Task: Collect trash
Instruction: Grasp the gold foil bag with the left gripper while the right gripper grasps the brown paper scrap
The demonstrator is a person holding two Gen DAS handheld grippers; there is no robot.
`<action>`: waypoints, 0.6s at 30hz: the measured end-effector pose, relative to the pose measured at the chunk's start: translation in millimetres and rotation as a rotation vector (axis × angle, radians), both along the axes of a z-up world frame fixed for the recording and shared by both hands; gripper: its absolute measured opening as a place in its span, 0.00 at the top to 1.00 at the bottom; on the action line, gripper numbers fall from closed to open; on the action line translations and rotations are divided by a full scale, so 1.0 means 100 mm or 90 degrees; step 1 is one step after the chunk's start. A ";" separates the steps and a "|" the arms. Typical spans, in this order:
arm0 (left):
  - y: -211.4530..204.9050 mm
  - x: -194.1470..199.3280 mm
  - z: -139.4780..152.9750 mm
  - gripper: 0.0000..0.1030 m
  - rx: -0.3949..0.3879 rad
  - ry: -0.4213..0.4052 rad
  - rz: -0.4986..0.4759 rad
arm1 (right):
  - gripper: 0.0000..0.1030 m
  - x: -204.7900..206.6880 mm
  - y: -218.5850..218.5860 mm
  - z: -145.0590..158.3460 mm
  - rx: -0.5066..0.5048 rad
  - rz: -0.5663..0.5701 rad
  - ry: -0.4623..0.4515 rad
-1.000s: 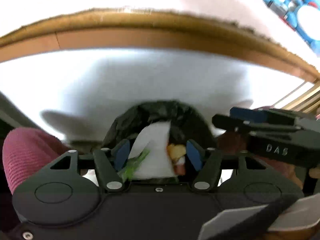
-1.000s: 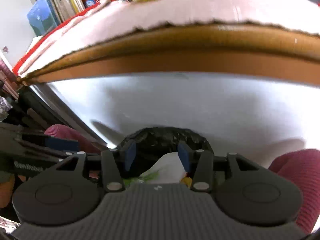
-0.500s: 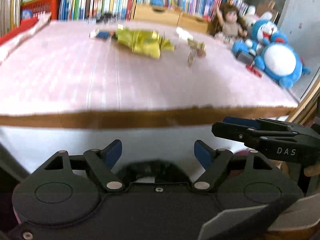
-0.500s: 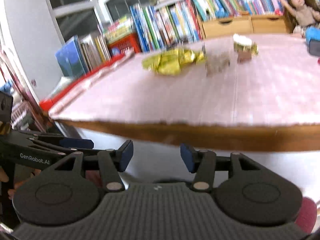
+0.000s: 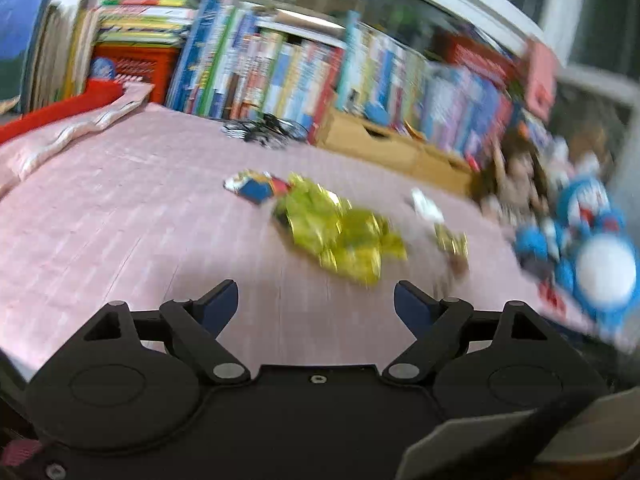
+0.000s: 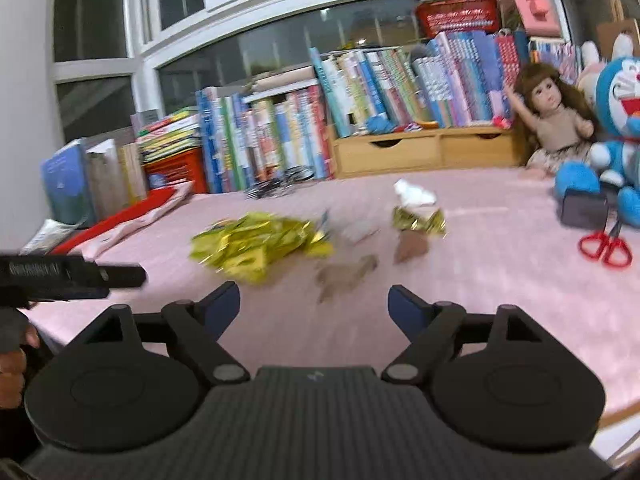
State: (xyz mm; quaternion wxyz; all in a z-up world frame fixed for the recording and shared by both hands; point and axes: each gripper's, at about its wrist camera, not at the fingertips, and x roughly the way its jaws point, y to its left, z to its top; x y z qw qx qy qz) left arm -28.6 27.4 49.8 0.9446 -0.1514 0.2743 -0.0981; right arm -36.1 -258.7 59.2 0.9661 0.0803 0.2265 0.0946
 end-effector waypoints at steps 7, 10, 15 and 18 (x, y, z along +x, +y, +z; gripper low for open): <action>0.00 0.77 -0.11 0.16 -0.036 0.024 0.062 | 0.13 0.47 0.10 -0.14 -0.072 -0.046 0.025; -0.10 1.03 -0.18 0.16 -0.016 0.035 0.074 | 0.13 0.60 0.13 -0.22 -0.087 -0.060 0.042; -0.29 1.35 -0.27 0.15 0.009 0.053 0.087 | 0.14 0.77 0.22 -0.29 -0.112 -0.055 0.057; -0.38 1.49 -0.31 0.14 0.031 0.050 0.089 | 0.15 0.85 0.25 -0.32 -0.121 -0.051 0.064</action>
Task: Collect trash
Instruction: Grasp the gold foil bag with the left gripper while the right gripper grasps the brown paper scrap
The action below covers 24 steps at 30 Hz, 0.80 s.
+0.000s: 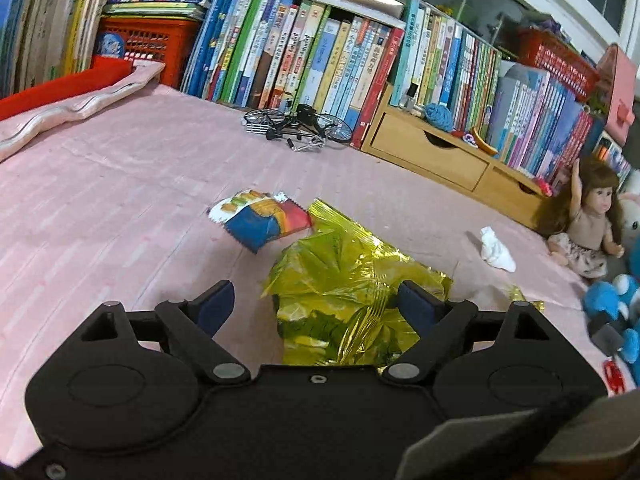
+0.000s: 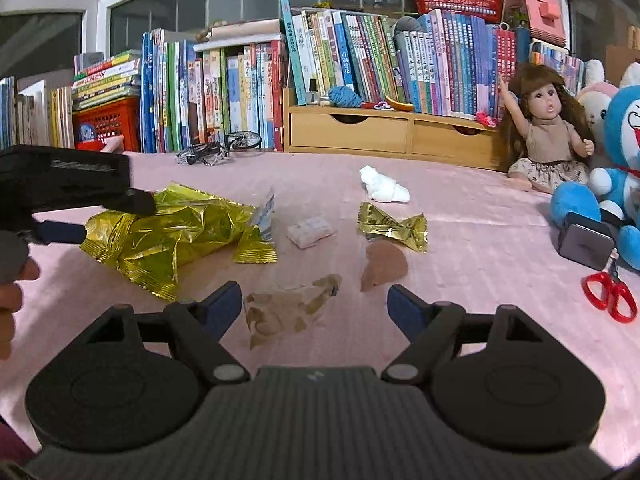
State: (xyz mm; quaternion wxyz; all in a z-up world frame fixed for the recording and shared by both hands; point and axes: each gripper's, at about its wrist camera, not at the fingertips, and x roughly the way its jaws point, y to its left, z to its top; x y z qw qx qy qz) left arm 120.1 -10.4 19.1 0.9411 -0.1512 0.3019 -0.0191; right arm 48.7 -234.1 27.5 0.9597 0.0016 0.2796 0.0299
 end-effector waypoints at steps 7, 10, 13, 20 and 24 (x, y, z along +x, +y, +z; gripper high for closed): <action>-0.17 0.16 -0.05 0.12 0.048 0.010 -0.015 | 0.19 0.13 0.00 -0.07 0.010 -0.010 0.028; -0.20 0.17 -0.07 0.12 0.045 0.014 -0.012 | 0.23 0.14 -0.01 -0.10 0.016 -0.012 0.034; -0.21 0.18 -0.08 0.12 0.033 0.016 -0.012 | 0.25 0.14 -0.01 -0.10 0.020 -0.006 0.032; -0.23 0.23 -0.08 0.24 0.013 0.016 -0.024 | 0.36 0.13 0.02 -0.11 0.016 0.009 0.027; -0.25 0.19 -0.05 0.49 0.008 0.003 -0.038 | 0.49 0.11 -0.01 -0.11 0.028 0.009 0.023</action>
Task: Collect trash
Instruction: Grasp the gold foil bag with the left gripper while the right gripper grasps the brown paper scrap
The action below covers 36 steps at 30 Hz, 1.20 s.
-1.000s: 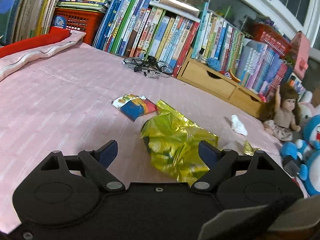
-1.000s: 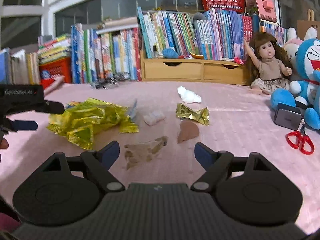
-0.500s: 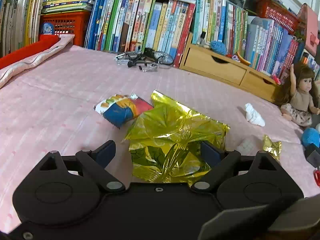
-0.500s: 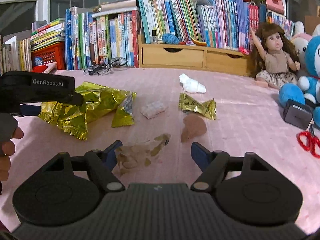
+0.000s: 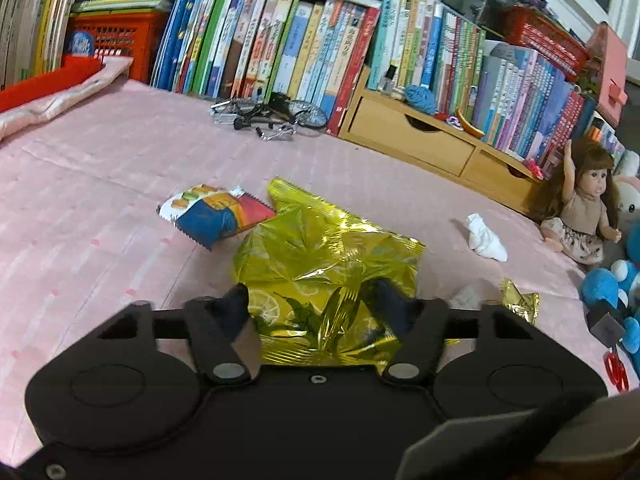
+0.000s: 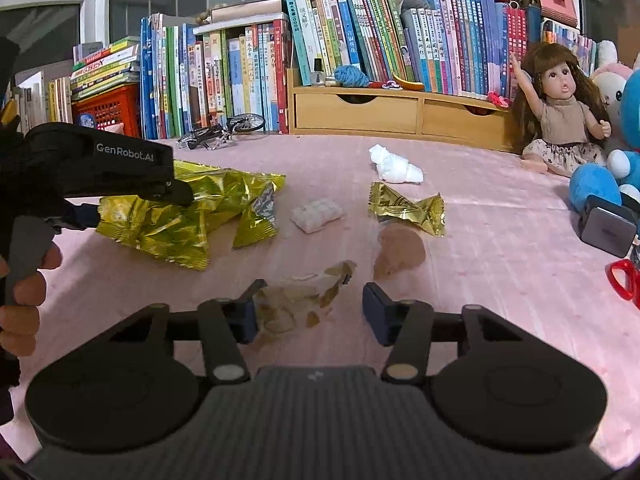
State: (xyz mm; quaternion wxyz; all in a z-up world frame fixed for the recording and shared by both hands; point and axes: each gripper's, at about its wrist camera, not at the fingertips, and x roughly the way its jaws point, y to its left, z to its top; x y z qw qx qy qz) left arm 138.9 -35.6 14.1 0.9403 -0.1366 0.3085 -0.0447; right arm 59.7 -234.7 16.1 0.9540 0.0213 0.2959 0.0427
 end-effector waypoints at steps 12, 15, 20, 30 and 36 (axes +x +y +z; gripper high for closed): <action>-0.09 -0.33 0.20 0.60 0.066 -0.058 -0.014 | 0.82 -0.05 -0.05 0.01 0.023 -0.006 -0.022; -0.07 -0.48 0.27 0.60 0.080 -0.079 -0.019 | 0.84 -0.07 -0.06 0.03 0.028 -0.008 -0.032; -0.01 -0.72 0.37 0.60 0.085 -0.097 -0.023 | 0.85 -0.13 -0.08 0.07 0.044 -0.009 -0.041; 0.19 -1.32 0.52 0.60 0.073 -0.119 -0.070 | 0.85 -0.46 -0.07 0.28 0.080 0.024 -0.063; 0.30 -1.73 0.55 0.60 0.088 -0.131 -0.108 | 0.86 -0.69 0.03 0.39 0.076 0.062 -0.080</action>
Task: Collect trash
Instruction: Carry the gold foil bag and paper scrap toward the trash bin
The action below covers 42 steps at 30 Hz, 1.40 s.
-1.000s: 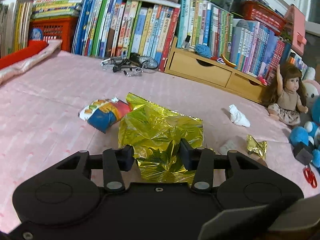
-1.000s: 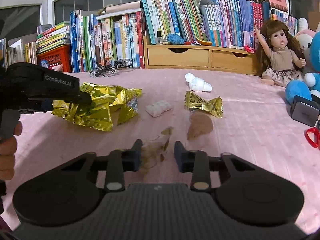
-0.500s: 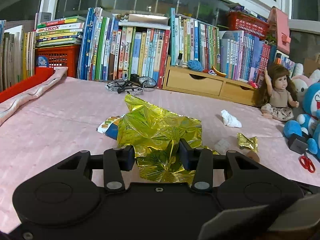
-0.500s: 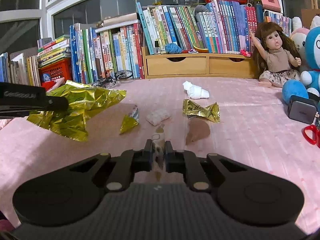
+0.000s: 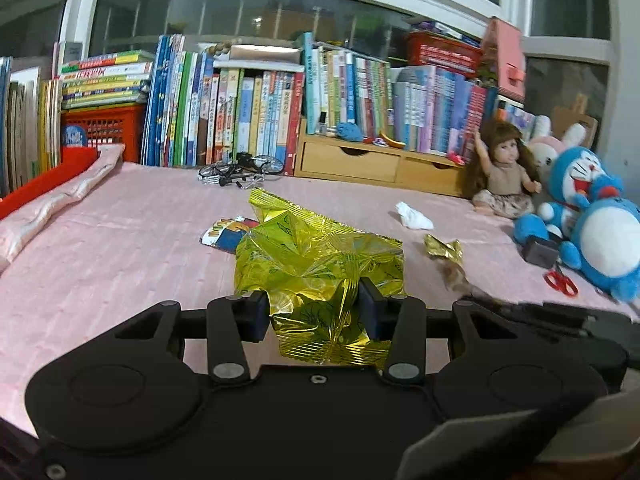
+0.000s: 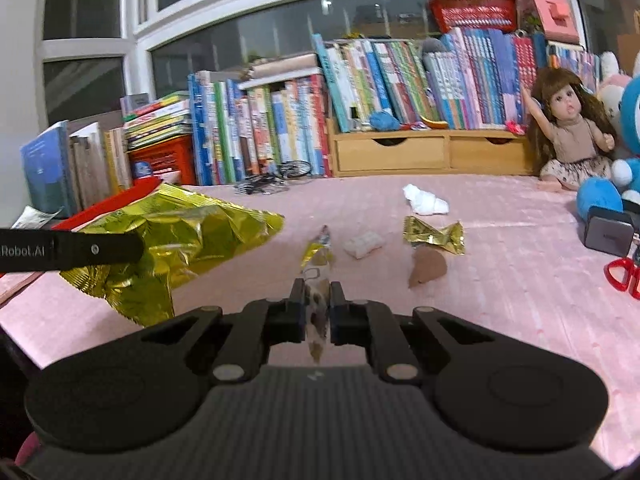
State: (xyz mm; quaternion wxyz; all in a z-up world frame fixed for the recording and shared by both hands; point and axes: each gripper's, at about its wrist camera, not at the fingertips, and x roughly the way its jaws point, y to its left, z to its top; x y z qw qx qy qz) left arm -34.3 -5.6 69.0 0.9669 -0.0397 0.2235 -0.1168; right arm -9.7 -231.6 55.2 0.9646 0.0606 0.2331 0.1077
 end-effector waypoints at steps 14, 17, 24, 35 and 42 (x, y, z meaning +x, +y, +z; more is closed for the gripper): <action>0.32 -0.80 0.17 0.60 -0.004 0.026 -0.055 | 0.86 -0.56 0.19 0.13 -0.002 0.073 0.011; 0.36 -1.04 0.22 0.60 0.015 0.031 -0.074 | 0.86 -0.74 0.22 0.14 -0.013 0.085 0.012; 0.42 -1.51 0.22 0.60 0.019 0.088 -0.123 | 0.86 -1.13 0.19 0.13 -0.011 0.096 0.043; 0.43 -1.97 -0.11 0.60 0.068 0.211 -0.179 | 0.86 -1.50 0.20 -0.28 0.009 0.096 0.178; 0.33 -1.71 -0.58 0.60 0.084 0.298 -0.177 | 0.86 -1.40 0.26 -0.70 -0.004 0.096 0.264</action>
